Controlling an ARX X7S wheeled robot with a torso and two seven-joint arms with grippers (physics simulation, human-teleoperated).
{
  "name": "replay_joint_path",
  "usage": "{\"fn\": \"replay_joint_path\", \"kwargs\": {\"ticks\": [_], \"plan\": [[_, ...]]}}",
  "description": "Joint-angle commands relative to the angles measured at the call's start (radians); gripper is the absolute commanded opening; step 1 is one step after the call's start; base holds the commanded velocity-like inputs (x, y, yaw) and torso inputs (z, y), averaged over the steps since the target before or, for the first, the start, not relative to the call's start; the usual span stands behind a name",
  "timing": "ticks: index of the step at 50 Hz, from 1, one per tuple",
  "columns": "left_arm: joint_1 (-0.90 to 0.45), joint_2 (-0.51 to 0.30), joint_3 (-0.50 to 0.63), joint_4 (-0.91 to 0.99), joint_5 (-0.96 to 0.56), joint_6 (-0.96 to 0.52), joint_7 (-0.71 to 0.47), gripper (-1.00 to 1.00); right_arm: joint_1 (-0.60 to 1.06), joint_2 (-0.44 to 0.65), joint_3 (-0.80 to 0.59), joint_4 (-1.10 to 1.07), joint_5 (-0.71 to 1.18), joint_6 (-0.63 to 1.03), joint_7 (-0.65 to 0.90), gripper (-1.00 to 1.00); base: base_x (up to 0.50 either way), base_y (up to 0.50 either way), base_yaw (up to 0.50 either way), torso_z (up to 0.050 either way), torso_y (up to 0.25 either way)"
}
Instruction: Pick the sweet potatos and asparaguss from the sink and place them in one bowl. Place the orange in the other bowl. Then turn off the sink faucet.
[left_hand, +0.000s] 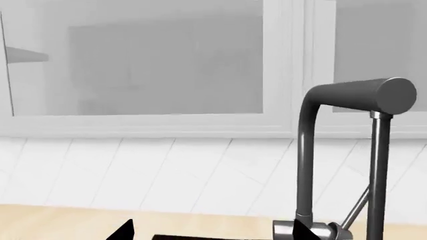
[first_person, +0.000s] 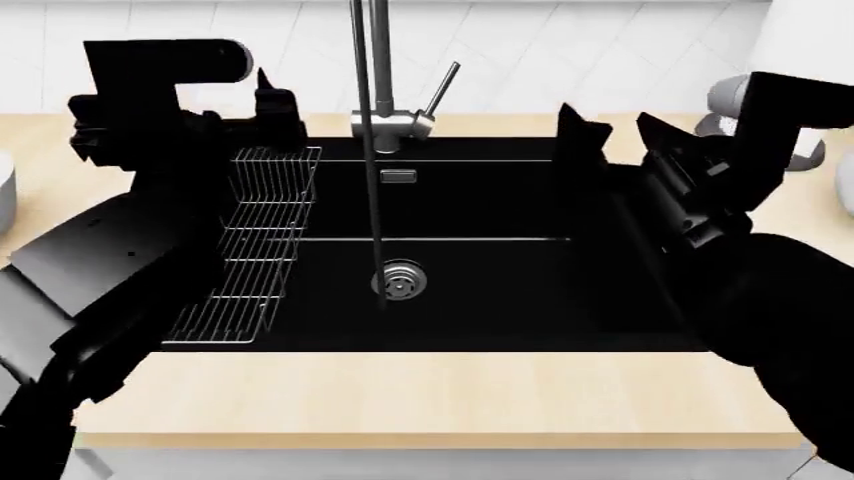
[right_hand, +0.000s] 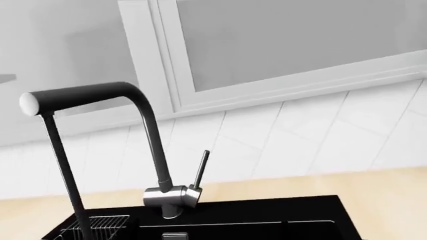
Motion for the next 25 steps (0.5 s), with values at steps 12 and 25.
{"fn": "replay_joint_path", "kwargs": {"ticks": [12,25], "plan": [[-0.277,0.261,0.063,-0.725,0.165,0.171,0.26,1.0,0.336,-0.259,-0.119,0.704,-0.16,0.017,-0.301,1.0,0.0,0.0,0.0,0.0,0.0],[-0.349,0.328,0.05,-1.001,0.203,0.274,0.314,1.0,0.451,-0.391,-0.169,1.012,-0.236,-0.023,-0.424,1.0,0.0,0.0,0.0,0.0,0.0]]}}
